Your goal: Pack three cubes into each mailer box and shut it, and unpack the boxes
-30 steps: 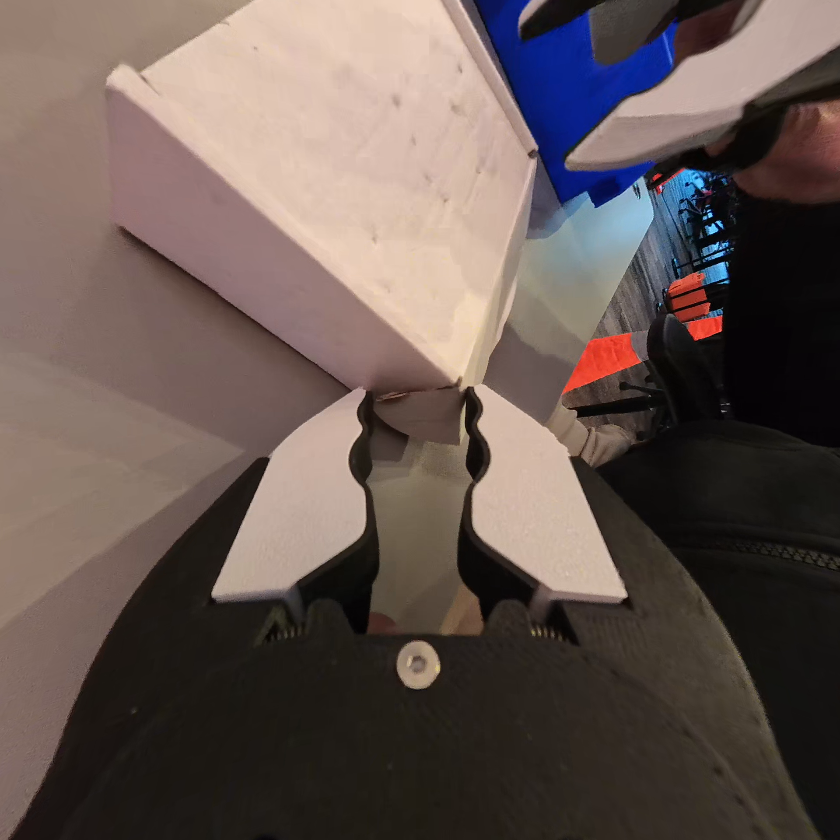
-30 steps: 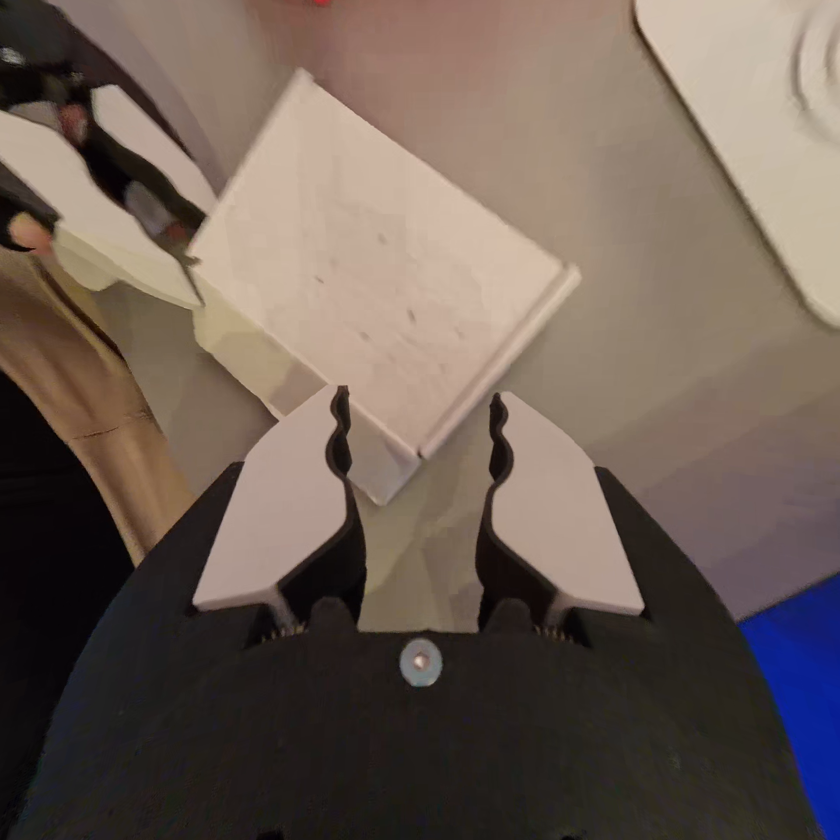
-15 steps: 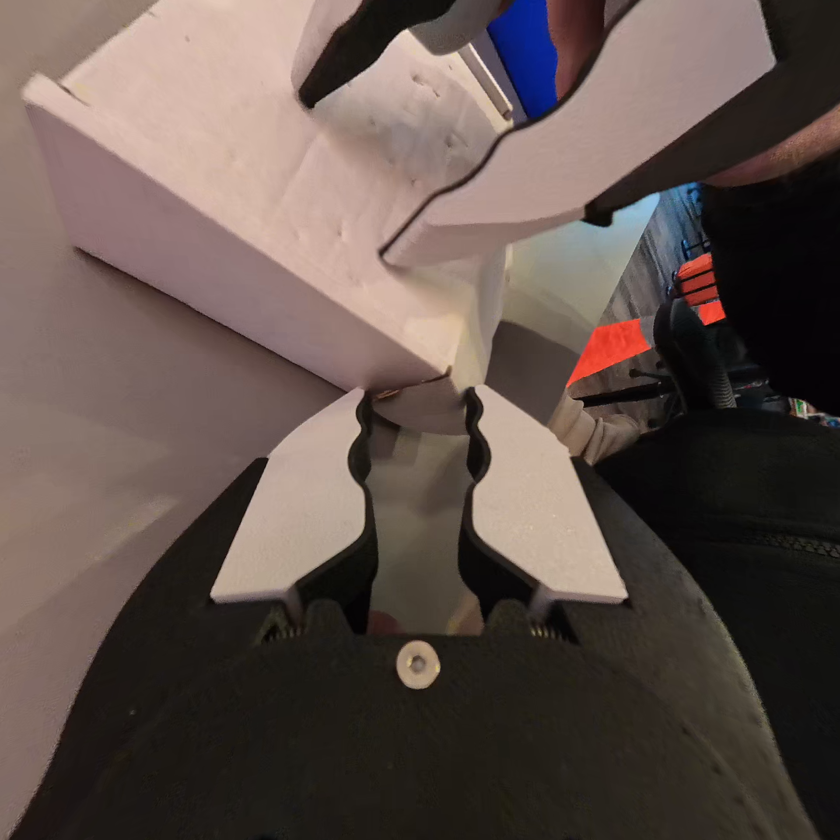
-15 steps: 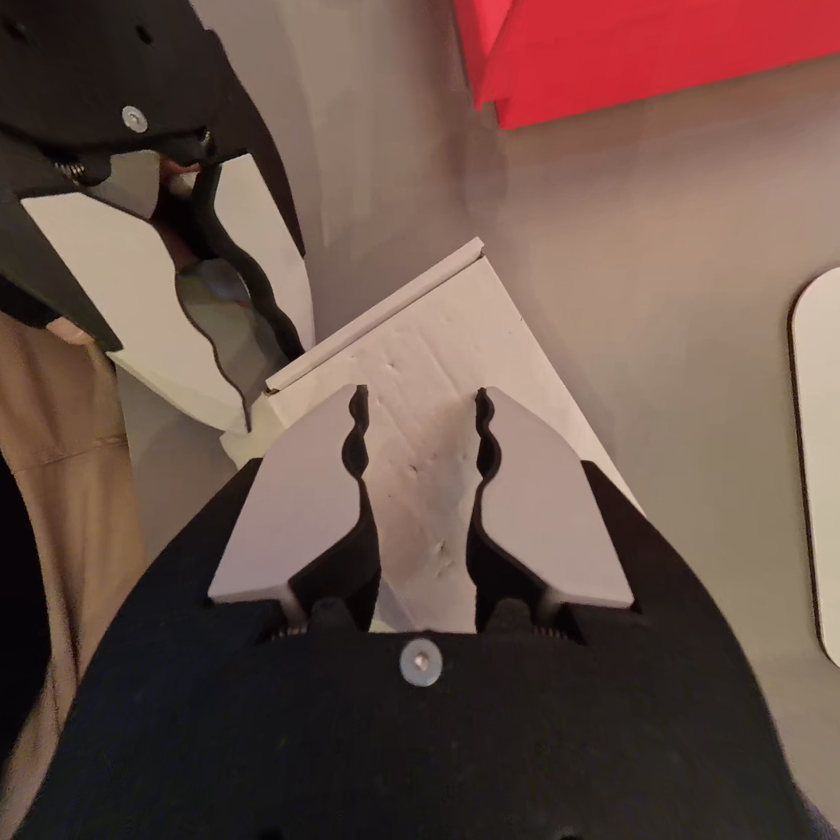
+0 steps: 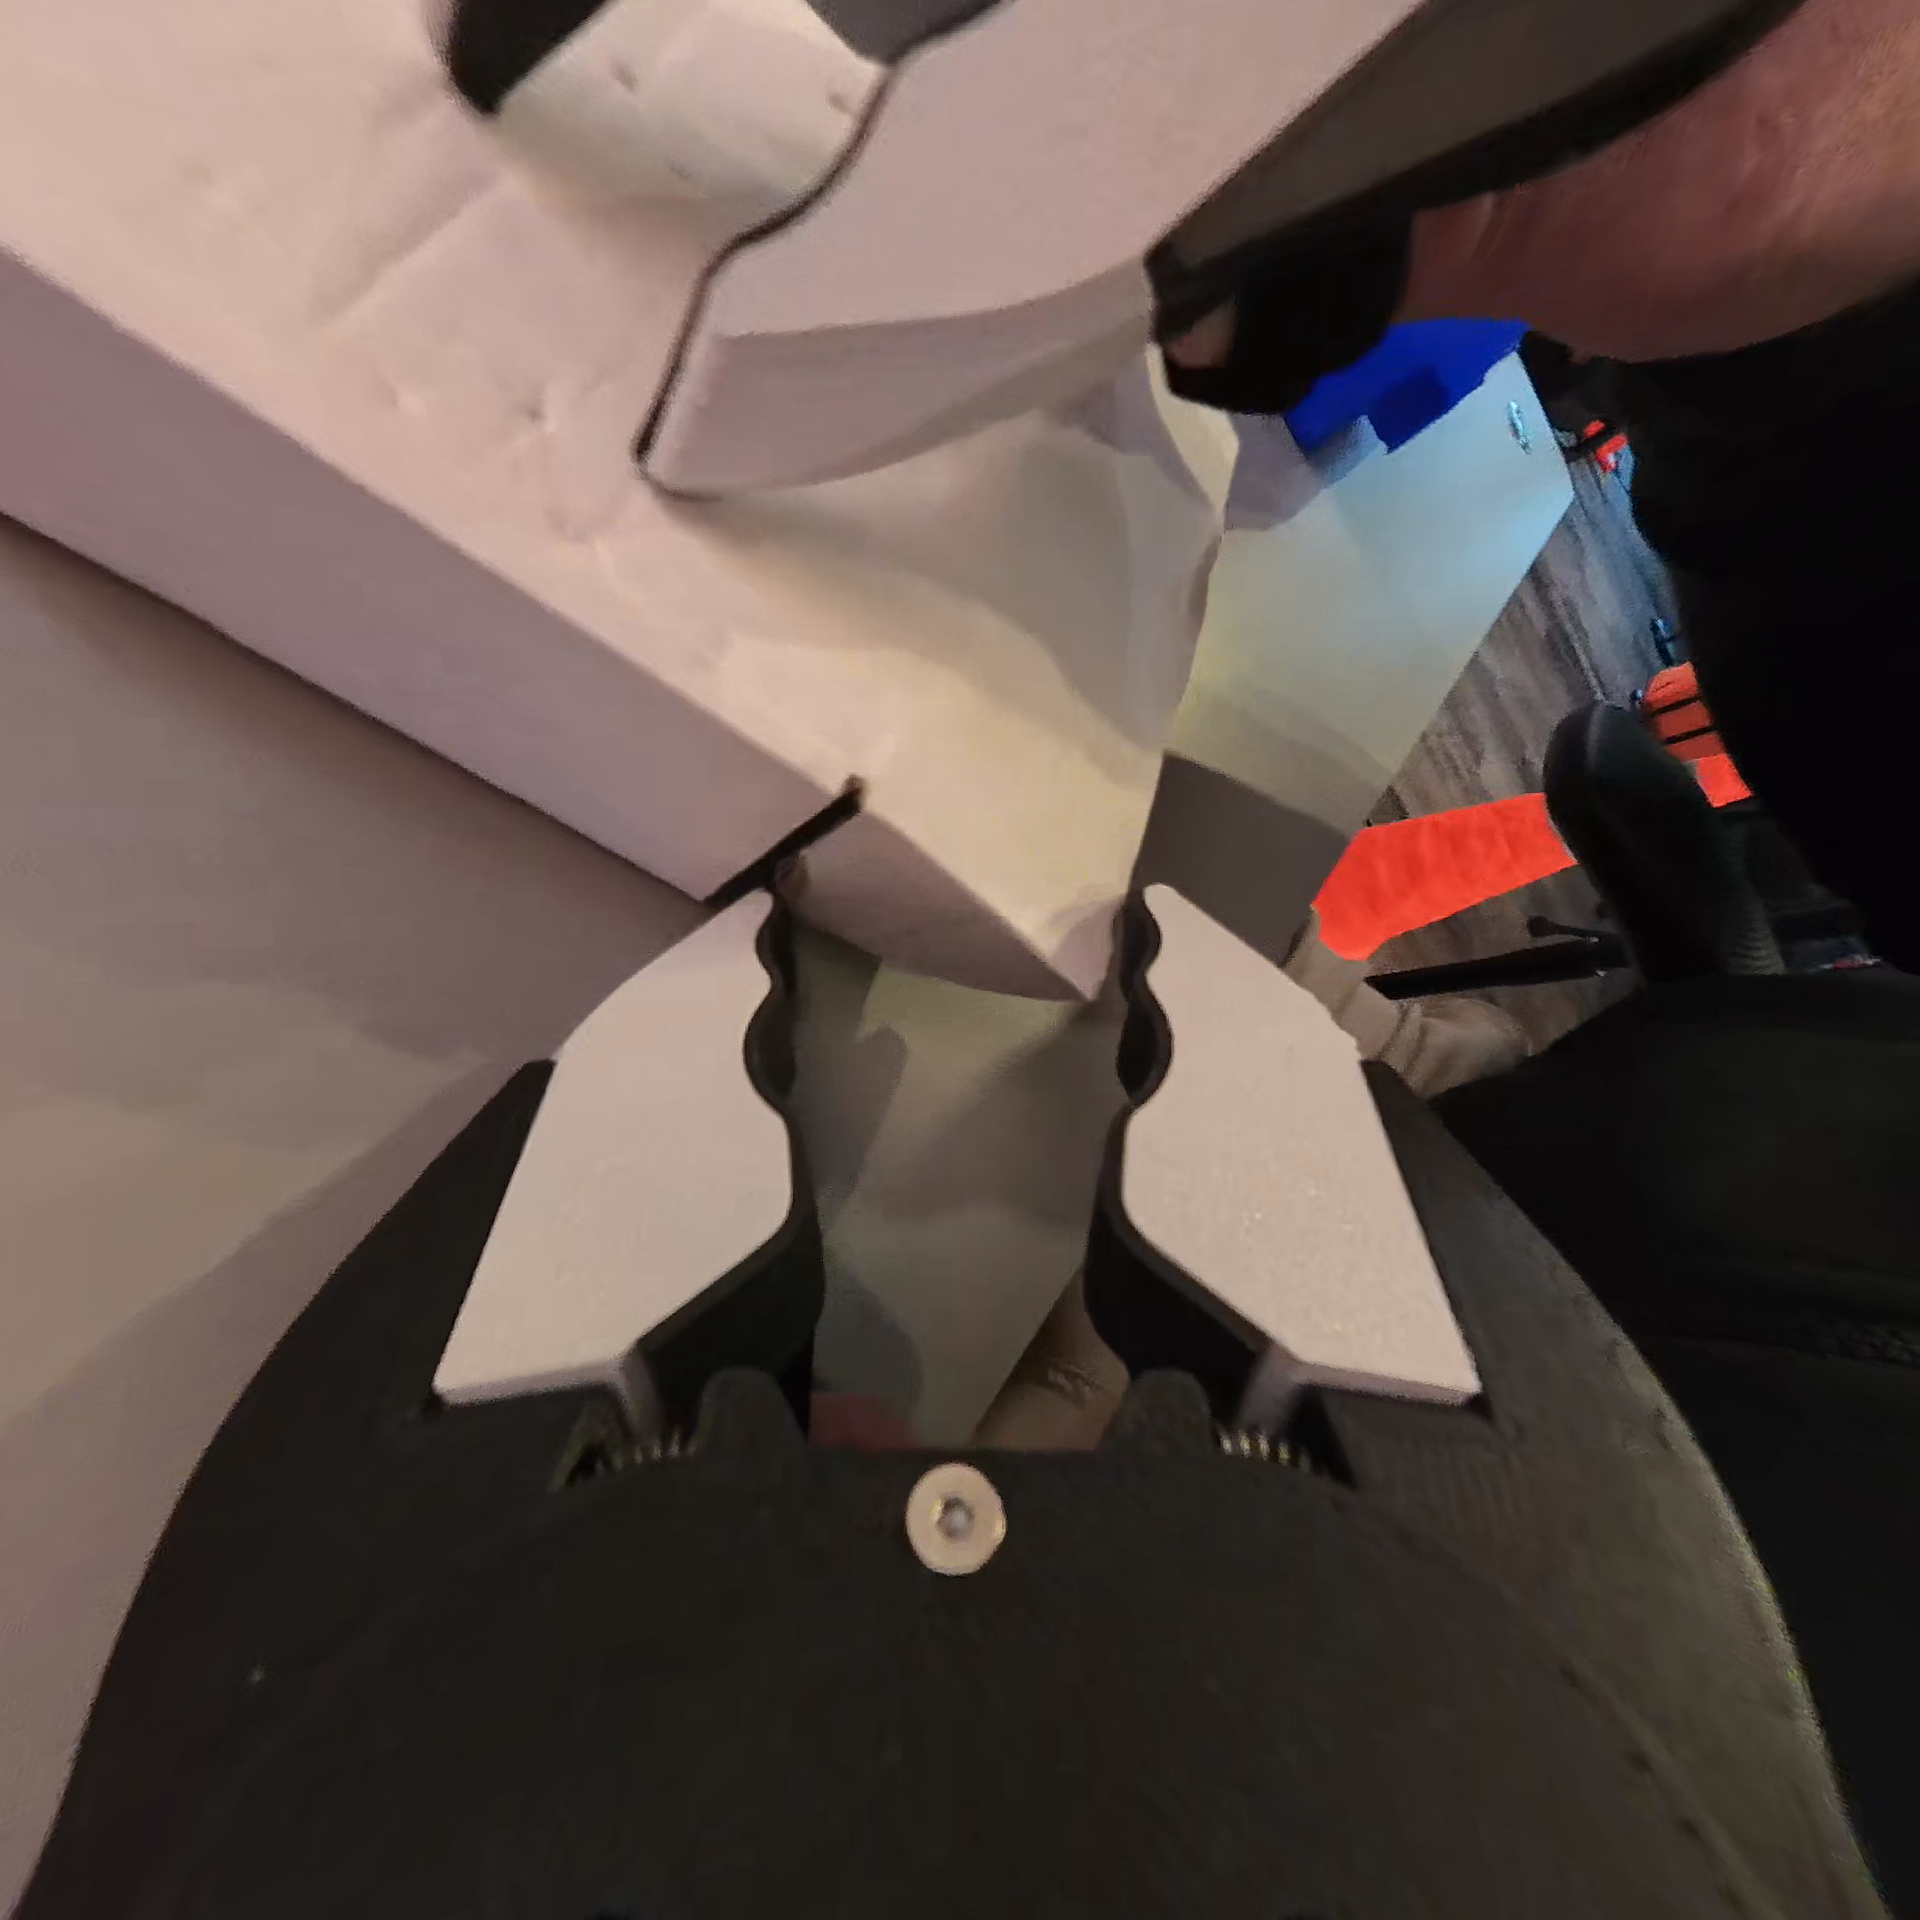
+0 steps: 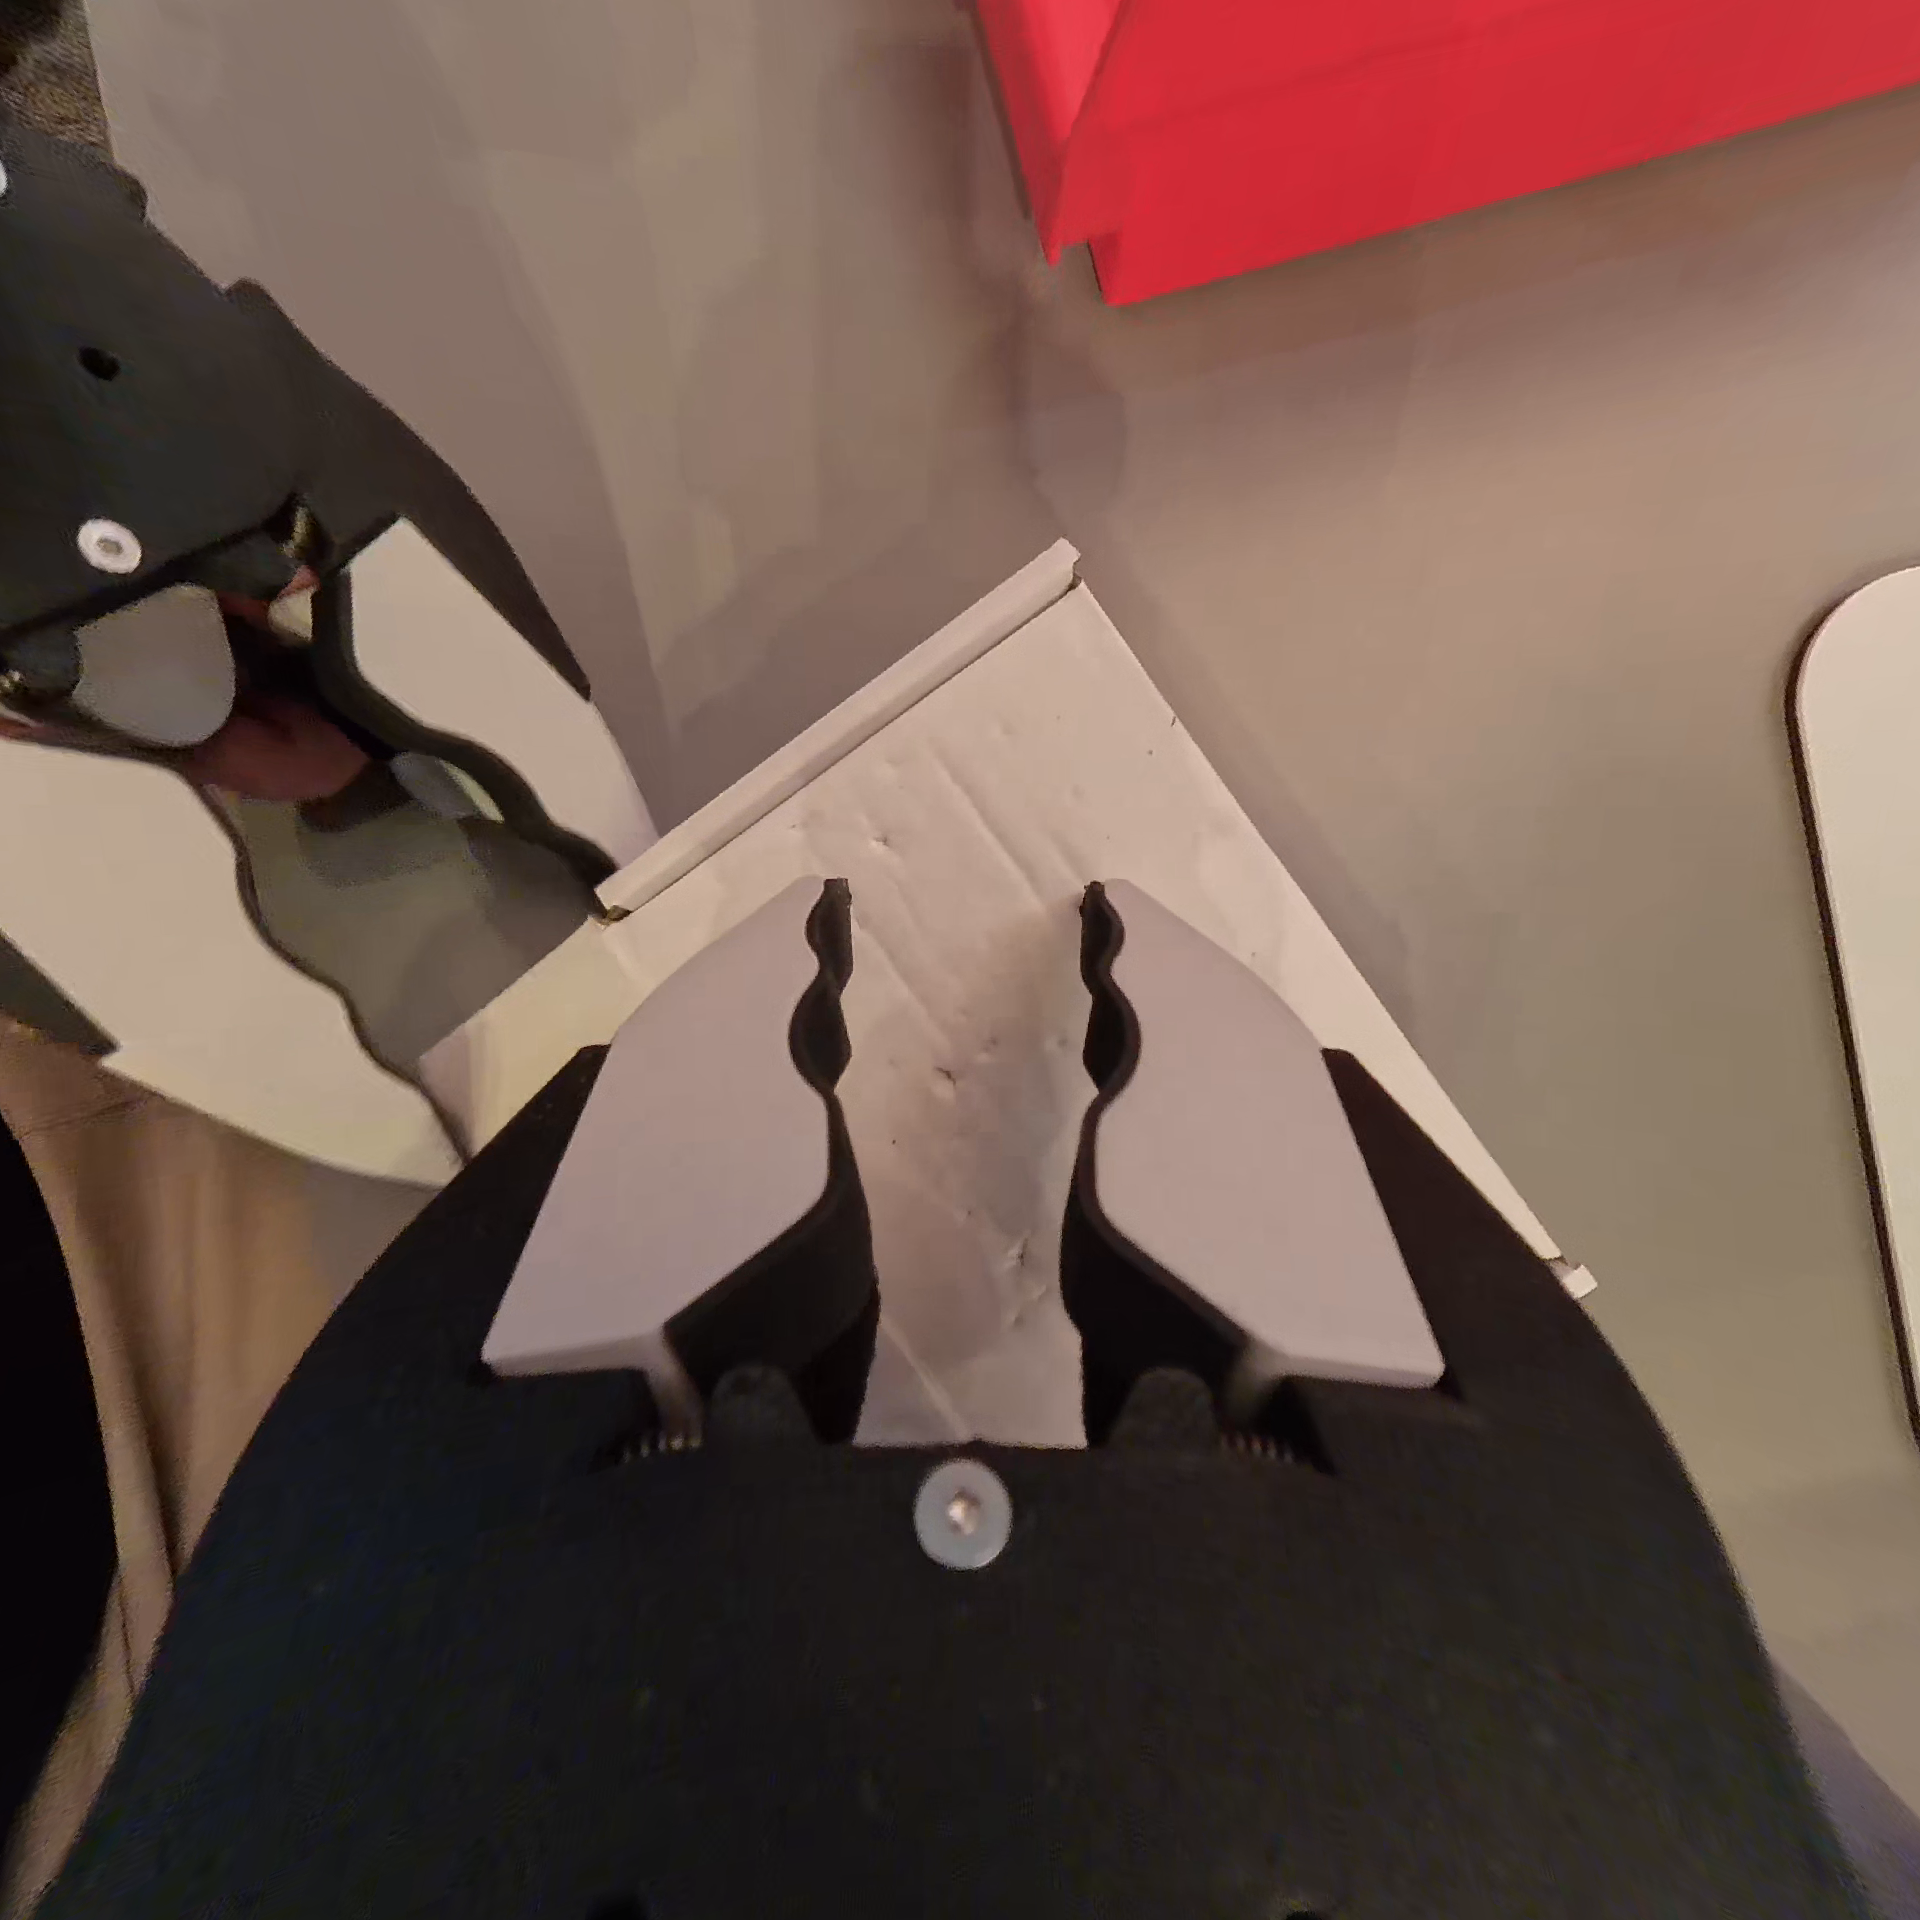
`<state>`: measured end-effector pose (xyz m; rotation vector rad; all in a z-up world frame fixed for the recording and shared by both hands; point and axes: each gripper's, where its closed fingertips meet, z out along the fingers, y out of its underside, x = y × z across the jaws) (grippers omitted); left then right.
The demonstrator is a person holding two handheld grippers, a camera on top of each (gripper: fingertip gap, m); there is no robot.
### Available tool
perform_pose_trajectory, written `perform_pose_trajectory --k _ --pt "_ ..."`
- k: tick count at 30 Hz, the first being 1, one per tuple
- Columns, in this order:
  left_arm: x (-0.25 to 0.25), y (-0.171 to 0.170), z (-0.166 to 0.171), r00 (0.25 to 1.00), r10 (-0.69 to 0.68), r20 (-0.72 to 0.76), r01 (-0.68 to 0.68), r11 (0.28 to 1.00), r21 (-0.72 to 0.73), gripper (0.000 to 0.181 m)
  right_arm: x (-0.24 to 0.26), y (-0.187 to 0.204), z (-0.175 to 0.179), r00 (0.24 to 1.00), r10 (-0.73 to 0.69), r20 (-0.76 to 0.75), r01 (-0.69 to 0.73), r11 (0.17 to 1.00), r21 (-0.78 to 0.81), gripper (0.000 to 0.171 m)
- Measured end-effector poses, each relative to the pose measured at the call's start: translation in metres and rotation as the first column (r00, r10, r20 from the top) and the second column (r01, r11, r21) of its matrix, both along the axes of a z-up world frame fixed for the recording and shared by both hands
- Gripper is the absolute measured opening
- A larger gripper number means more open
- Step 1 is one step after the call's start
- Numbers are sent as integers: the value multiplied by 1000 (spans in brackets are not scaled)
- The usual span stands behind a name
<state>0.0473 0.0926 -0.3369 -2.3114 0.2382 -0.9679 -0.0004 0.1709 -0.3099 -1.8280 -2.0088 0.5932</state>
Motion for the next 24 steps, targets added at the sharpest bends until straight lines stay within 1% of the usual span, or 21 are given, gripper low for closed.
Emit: perform_pose_trajectory --k 1,2,5,6,8,10,12,14,20,22,24 --pt "0 1 -1 1000 12 -25 -12 1000 9 59 0 0 0 1000 -1 1 1 1000 2 42" --pt "-1 2 -3 997 19 -74 -18 1000 22 58 0 1 0 1000 -1 4 1 1000 6 42" --pt "-6 0 -4 991 21 -135 -19 1000 17 56 0 1 0 1000 -4 7 4 1000 5 41" --pt "-6 -3 -6 984 2 -178 4 999 32 56 -1 1 0 1000 -4 6 4 1000 3 41" --pt "-1 -9 -6 979 -27 -200 36 998 43 54 -1 2 0 1000 -5 4 5 1000 -1 40" --pt "0 -7 -9 971 -38 -236 53 997 56 53 -1 2 0 1000 -4 8 4 1000 3 40" --pt "-3 0 -9 971 -29 -237 42 998 52 50 -1 1 0 1000 -6 9 6 1000 3 40" --pt "-4 0 -10 962 -48 -268 66 996 58 49 -1 1 0 1000 -7 9 7 1000 5 40" --pt "-5 -1 -10 965 -31 -262 41 999 32 49 -1 2 0 1000 -7 9 7 1000 3 40" --pt "-8 -3 -12 957 -36 -288 50 998 43 42 -1 2 0 1000 -8 10 8 1000 6 40" --pt "-9 -4 -11 963 -33 -266 44 998 36 41 -1 2 0 1000 -6 12 6 1000 6 40"
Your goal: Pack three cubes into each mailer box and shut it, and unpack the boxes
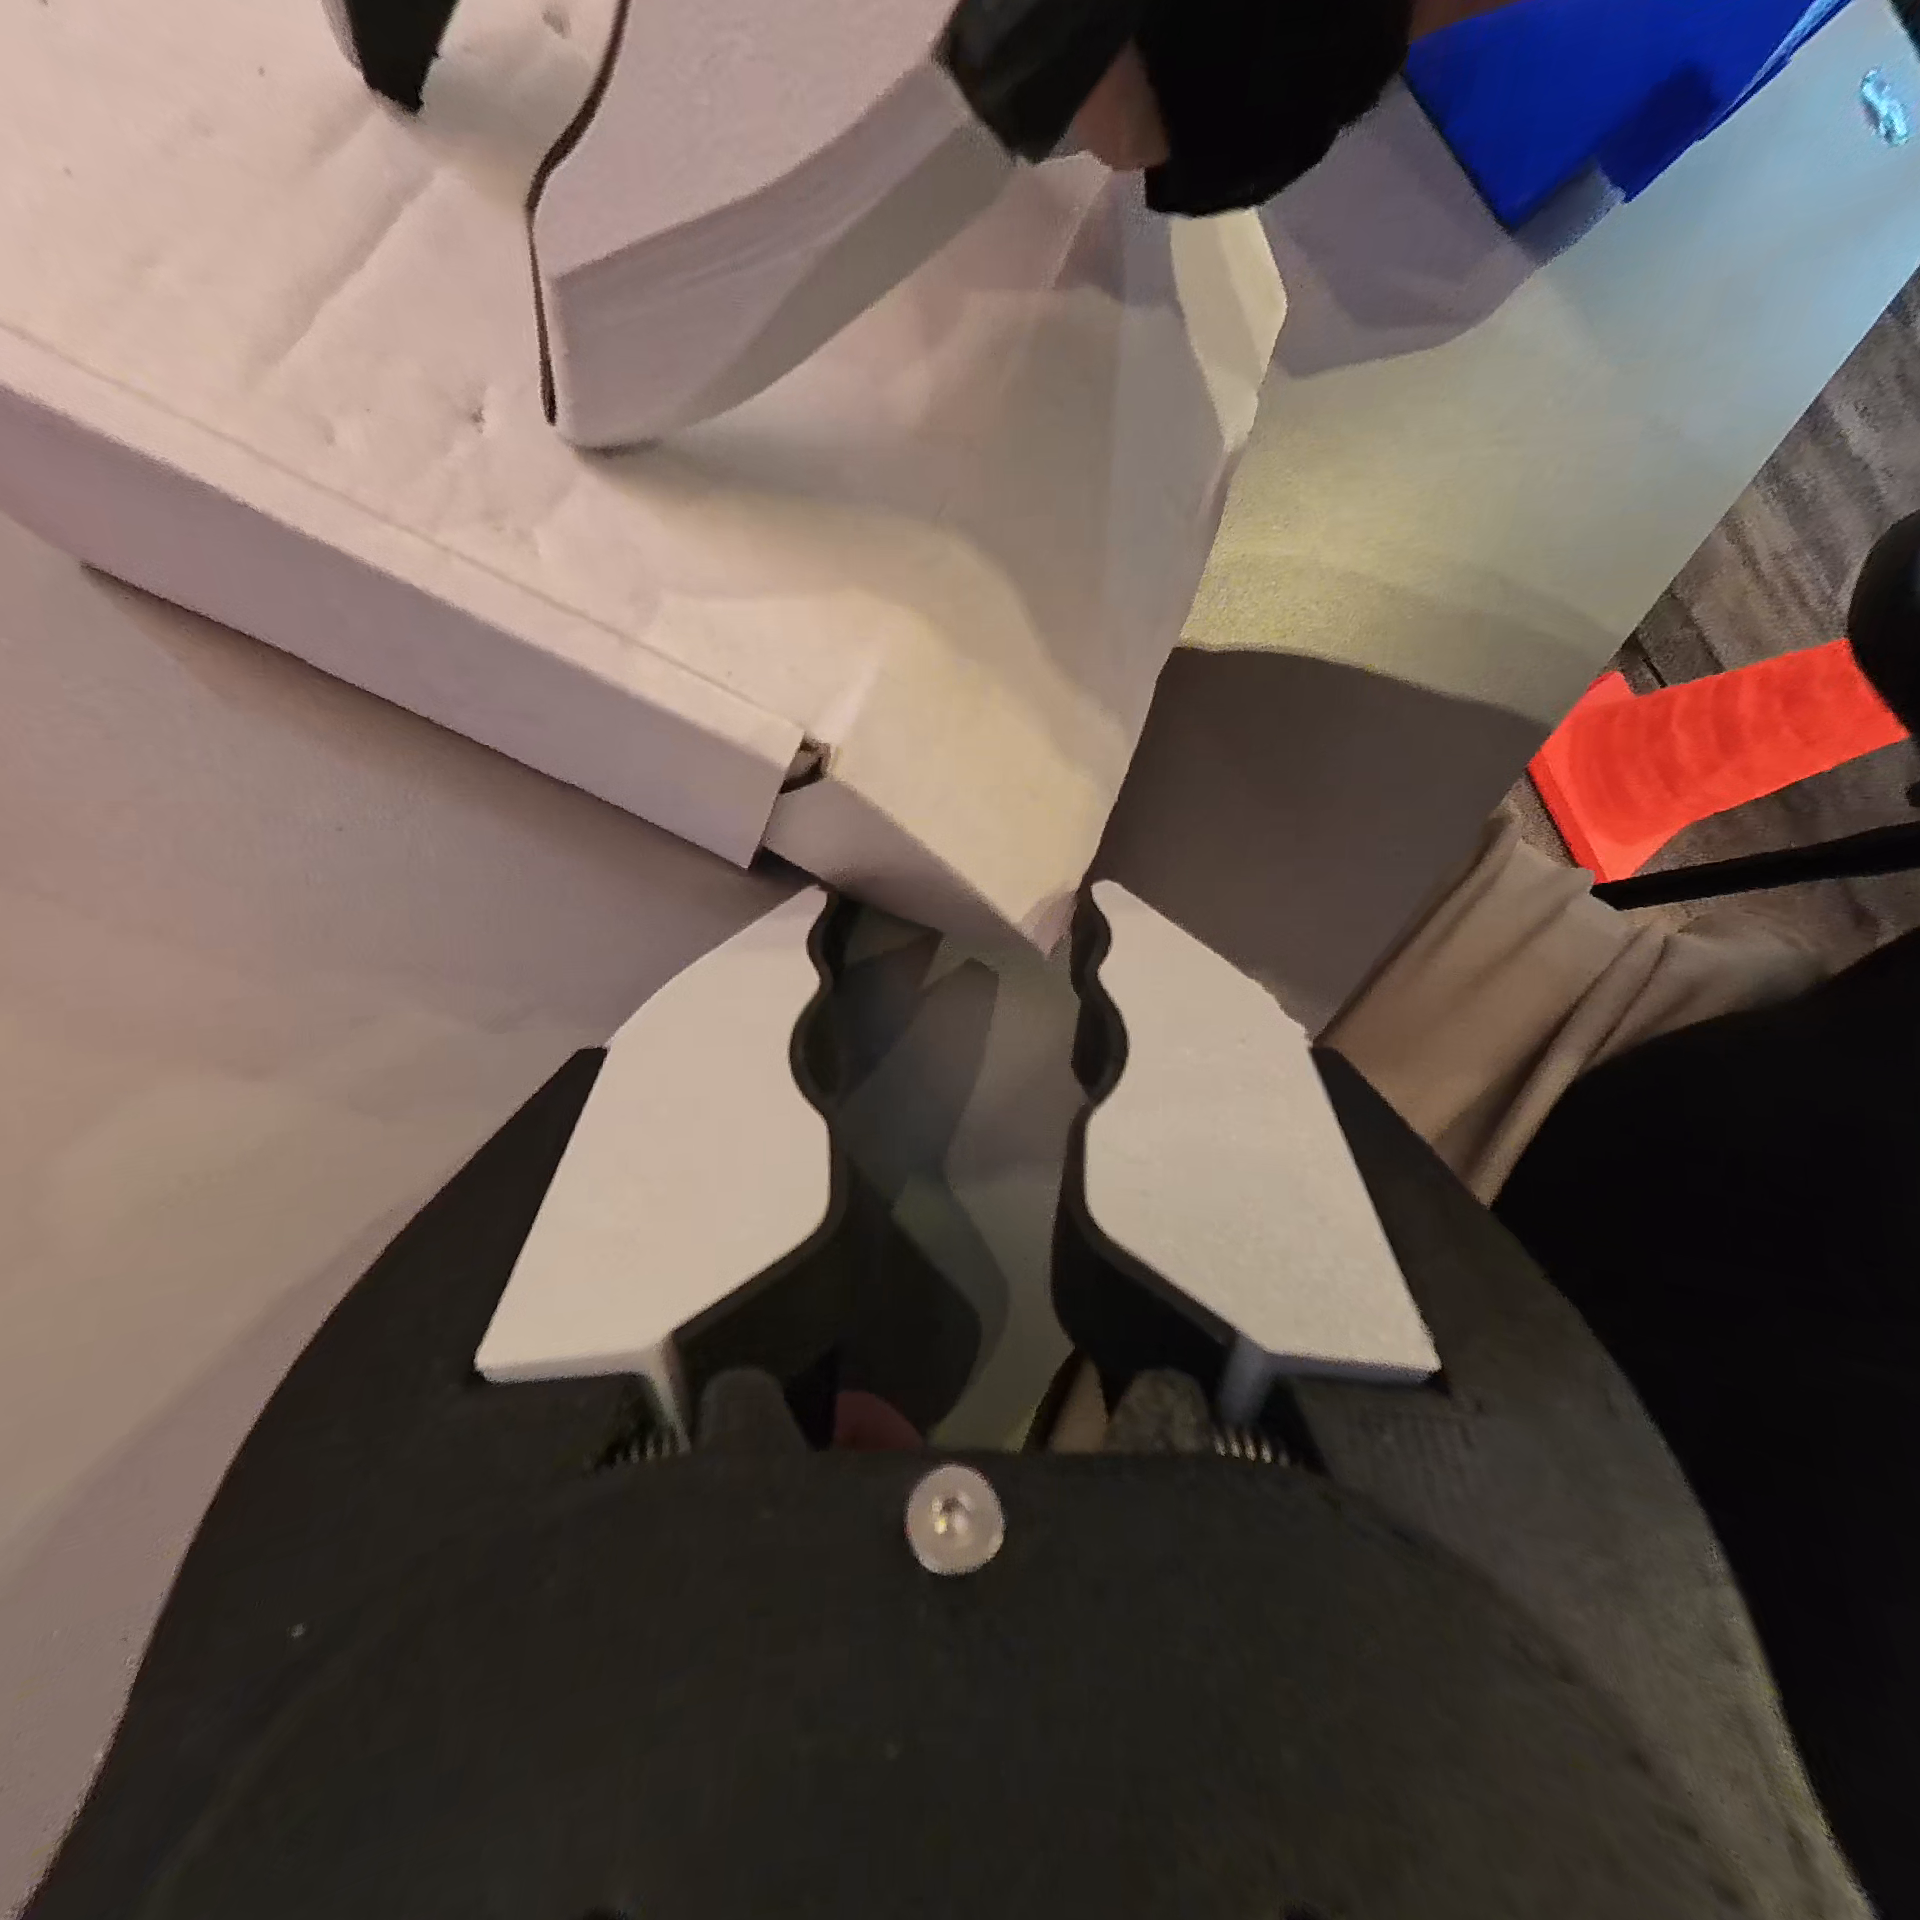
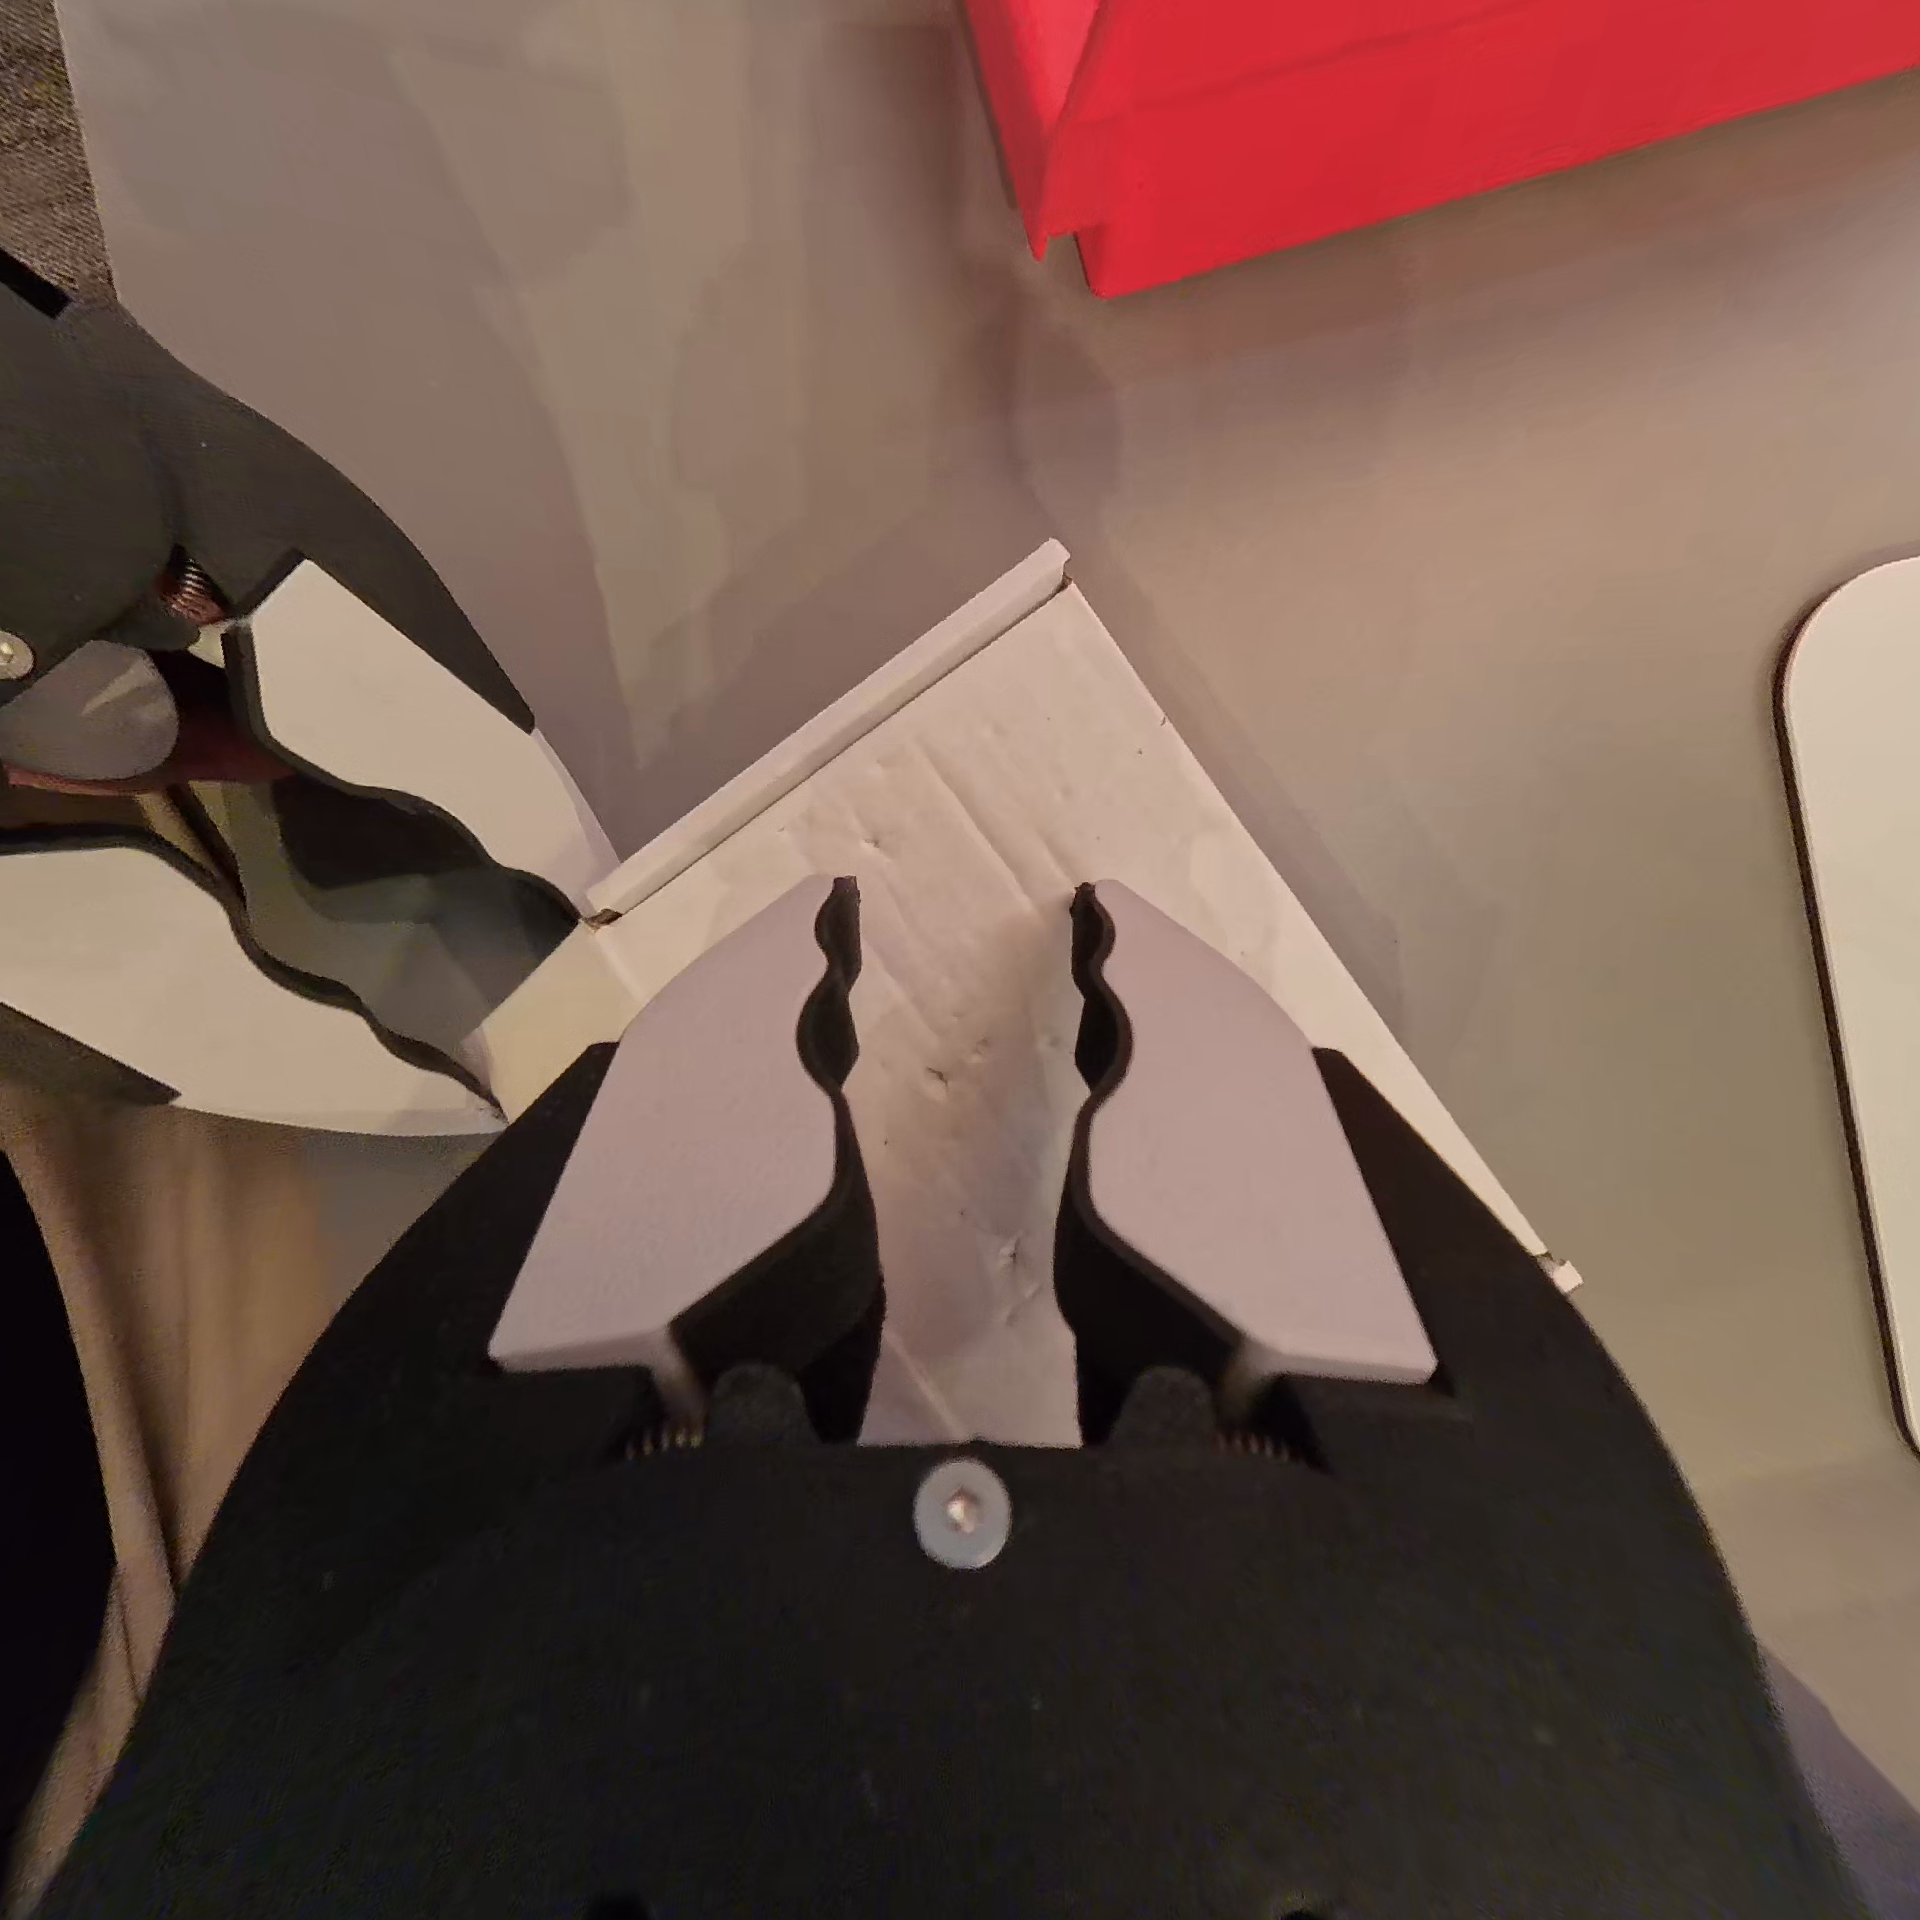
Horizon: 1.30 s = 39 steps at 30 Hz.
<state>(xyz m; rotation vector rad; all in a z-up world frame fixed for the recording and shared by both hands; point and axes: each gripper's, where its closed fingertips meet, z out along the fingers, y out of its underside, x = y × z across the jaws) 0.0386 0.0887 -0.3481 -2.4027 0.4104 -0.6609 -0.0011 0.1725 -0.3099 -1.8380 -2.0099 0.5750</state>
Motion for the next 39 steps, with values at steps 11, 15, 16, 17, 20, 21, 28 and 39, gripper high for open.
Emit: perform_pose_trajectory --k 11,15,16,17,20,21,28,39 --pt "-13 2 -4 991 -8 -133 14 999 40 50 0 0 0 1000 -4 10 4 1000 -2 40" --pt "-21 2 5 998 -16 -66 18 999 37 74 0 0 0 1000 -11 3 11 1000 -4 39" --pt "-22 2 9 998 -20 -67 23 998 52 77 0 0 0 1000 -12 3 12 1000 -6 39" --pt "-22 3 14 997 -26 -75 32 997 77 79 0 1 1 1000 -13 6 13 1000 -8 39" --pt "-22 6 15 988 -31 -154 49 992 112 80 -1 3 1 1000 -19 11 19 1000 -4 34" --pt "-22 8 11 986 -25 -166 43 994 104 78 -1 3 1 1000 -20 9 20 1000 -7 34" --pt "-12 12 9 996 -25 -84 32 996 80 56 -1 6 1 1000 -22 1 22 1000 -12 28" --pt "12 0 11 999 -42 33 41 999 8 73 -1 7 0 999 -29 16 29 1000 -2 24"
